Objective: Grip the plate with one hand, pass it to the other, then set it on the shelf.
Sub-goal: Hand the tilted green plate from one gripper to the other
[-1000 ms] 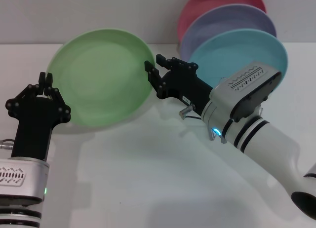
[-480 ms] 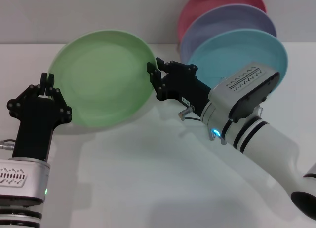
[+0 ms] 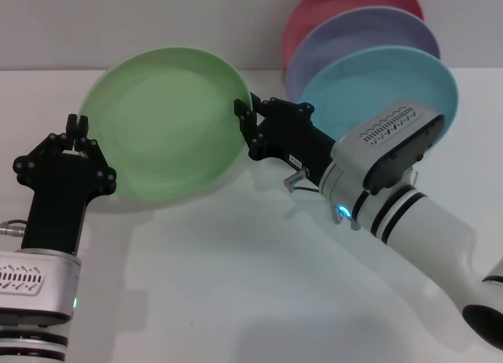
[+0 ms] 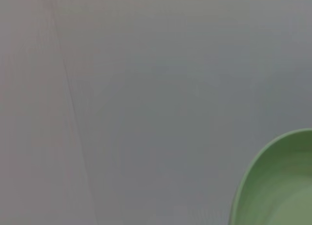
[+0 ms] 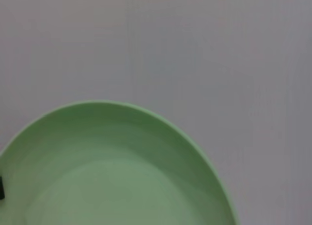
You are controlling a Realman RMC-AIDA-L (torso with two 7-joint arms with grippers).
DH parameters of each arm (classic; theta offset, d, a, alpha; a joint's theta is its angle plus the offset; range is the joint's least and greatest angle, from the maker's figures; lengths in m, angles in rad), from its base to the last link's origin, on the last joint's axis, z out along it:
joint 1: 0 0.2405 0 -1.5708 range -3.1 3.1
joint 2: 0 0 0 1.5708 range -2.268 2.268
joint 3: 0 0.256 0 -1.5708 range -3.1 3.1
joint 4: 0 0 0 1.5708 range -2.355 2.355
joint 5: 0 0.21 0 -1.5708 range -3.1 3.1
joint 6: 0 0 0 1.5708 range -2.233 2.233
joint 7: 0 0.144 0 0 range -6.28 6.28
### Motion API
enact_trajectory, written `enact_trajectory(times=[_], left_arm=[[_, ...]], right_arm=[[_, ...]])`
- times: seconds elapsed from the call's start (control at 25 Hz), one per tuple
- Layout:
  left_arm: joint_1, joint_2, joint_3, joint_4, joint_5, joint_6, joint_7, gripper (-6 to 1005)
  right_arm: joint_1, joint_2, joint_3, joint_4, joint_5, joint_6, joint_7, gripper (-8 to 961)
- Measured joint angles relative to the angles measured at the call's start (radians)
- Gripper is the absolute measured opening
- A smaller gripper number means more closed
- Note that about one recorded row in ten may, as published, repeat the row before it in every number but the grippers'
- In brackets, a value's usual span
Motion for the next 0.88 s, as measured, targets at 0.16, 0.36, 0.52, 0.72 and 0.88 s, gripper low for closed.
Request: enact_trajectory(times=[0.16,0.36,0.52,0.72,0.88], left_arm=[[-0.001,-0.001,0.000,0.000,-0.002,-0.001,0.000,59],[-0.002,-0.001,0.000,0.000,-0.003,-0.003,0.000,61],[-0.003,-0.002,0.000,0.000,-0.004,-0.003,0.000,63],[-0.006,-0.002,-0.002,0.001,-0.004,-0.003,0.000,66],[-0.008,-0.002,-0.003,0.002,-0.004,-0.004,0.000,68]], right_arm=[[0.002,0.000,0.000,0.000,0.000,0.004,0.000,180],[0.009,0.000,0.000,0.000,0.000,0.012,0.000,136],[0.012,0.000,0.002,-0.001,0.000,0.018,0.000,122],[0.013,0.000,0.010,-0.002,0.000,0.021,0.000,118],[0.013,0.000,0.015,-0.001,0.000,0.029,0.000,115]])
